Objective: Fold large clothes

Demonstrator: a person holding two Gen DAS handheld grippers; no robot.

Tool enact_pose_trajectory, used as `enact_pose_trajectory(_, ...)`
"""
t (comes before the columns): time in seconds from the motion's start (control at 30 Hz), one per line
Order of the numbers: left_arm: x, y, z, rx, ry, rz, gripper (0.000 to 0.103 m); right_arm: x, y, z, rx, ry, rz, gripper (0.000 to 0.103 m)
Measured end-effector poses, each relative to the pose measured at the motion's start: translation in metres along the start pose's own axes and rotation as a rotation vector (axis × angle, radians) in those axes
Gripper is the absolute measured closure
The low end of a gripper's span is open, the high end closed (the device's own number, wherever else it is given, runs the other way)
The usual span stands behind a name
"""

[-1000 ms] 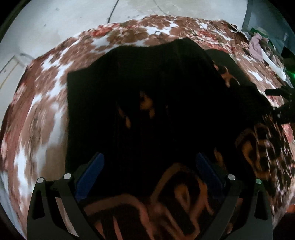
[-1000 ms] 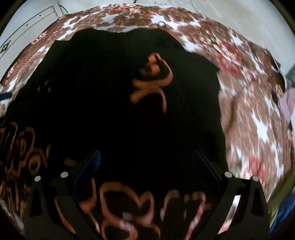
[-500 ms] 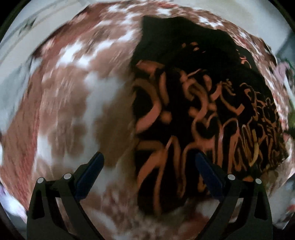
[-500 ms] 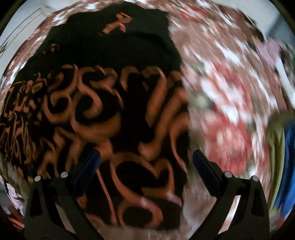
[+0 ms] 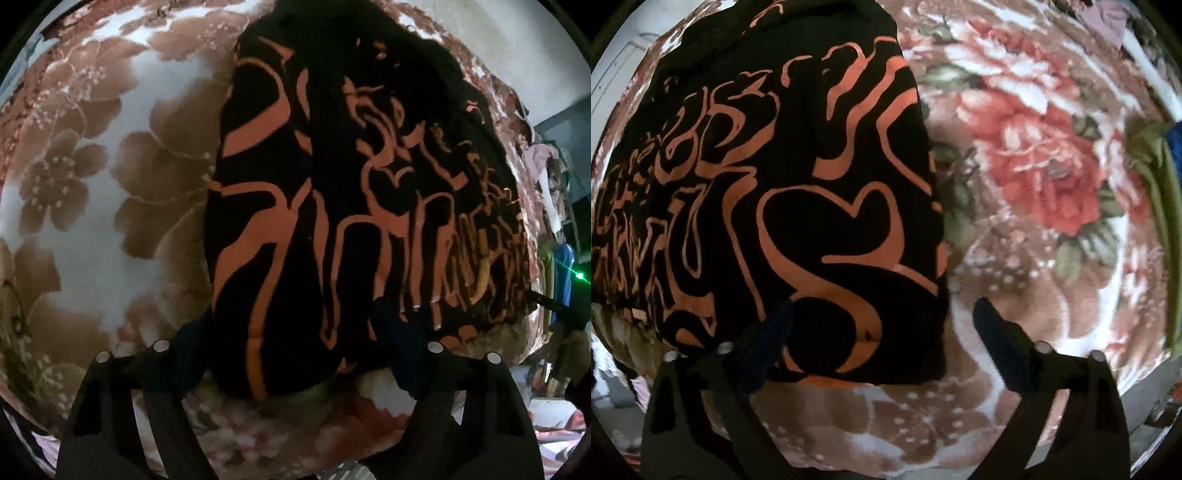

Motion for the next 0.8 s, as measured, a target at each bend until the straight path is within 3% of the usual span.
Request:
enact_pose_trajectory(0.07,-0.001,0.001,-0.005,0.002,-0.024,-0.021,0.037,-0.003,0.001,0.002,-0.005,0.034,0.038,0.018)
enact_pose_trajectory(0.1,-0.002,0.001,-0.008,0.005,-0.043,-0.022,0.058,-0.004,0.000,0.002,-0.002,0.056,0.061,0.022)
enact_pose_trajectory(0.13,-0.004,0.001,-0.013,0.007,-0.059,-0.020,0.063,-0.004,-0.001,0.002,0.002,0.076,0.073,0.028)
enact_pose_trajectory(0.17,-0.005,0.002,-0.018,0.002,-0.059,-0.009,0.062,-0.004,-0.001,0.001,0.006,0.087,0.080,0.028)
enact_pose_trajectory(0.23,-0.006,0.003,-0.020,-0.001,-0.033,0.013,0.044,-0.004,0.000,0.003,0.031,0.075,0.063,0.029)
enact_pose_trajectory(0.27,-0.004,0.002,-0.016,0.007,-0.024,0.018,0.041,-0.007,0.001,0.005,0.044,0.048,0.057,0.027)
enact_pose_trajectory(0.33,0.002,-0.001,-0.004,0.040,0.003,0.015,0.043,-0.014,0.004,0.008,0.038,0.039,0.075,0.025)
enact_pose_trajectory(0.43,0.000,-0.003,-0.004,0.036,-0.022,-0.003,0.044,-0.017,0.001,0.012,0.048,0.072,0.091,0.024)
enact_pose_trajectory(0.5,-0.014,-0.002,-0.012,0.025,-0.092,0.019,0.047,-0.014,-0.002,0.010,0.064,0.075,0.079,0.035)
enact_pose_trajectory(0.57,-0.028,0.001,-0.021,-0.004,-0.120,0.061,0.045,-0.009,-0.004,0.007,0.074,0.080,0.085,0.036)
enact_pose_trajectory(0.63,-0.035,0.003,-0.016,-0.002,-0.099,0.089,0.036,-0.005,-0.004,0.009,0.078,0.075,0.084,0.033)
enact_pose_trajectory(0.7,-0.029,0.001,0.000,0.032,-0.052,0.088,0.041,-0.005,-0.001,0.018,0.083,0.081,0.102,0.033)
enact_pose_trajectory(0.73,-0.025,0.001,0.006,0.050,-0.031,0.070,0.056,-0.004,0.003,0.022,0.085,0.080,0.110,0.037)
enact_pose_trajectory(0.77,-0.022,0.001,0.005,0.052,-0.034,0.055,0.056,-0.001,0.007,0.022,0.088,0.075,0.108,0.051)
enact_pose_trajectory(0.8,-0.021,0.002,0.003,0.047,-0.047,0.044,0.063,0.005,0.009,0.018,0.086,0.069,0.094,0.059)
Point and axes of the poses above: each gripper's, at about its wrist camera, not at the fingertips, and z roughly the way its jaws point, x to its left, y to its top, the point moved 3 cm from there along z, roughly the way its jaws point, and after that the axes turned 13 degrees about y, right-handed, at the moved point
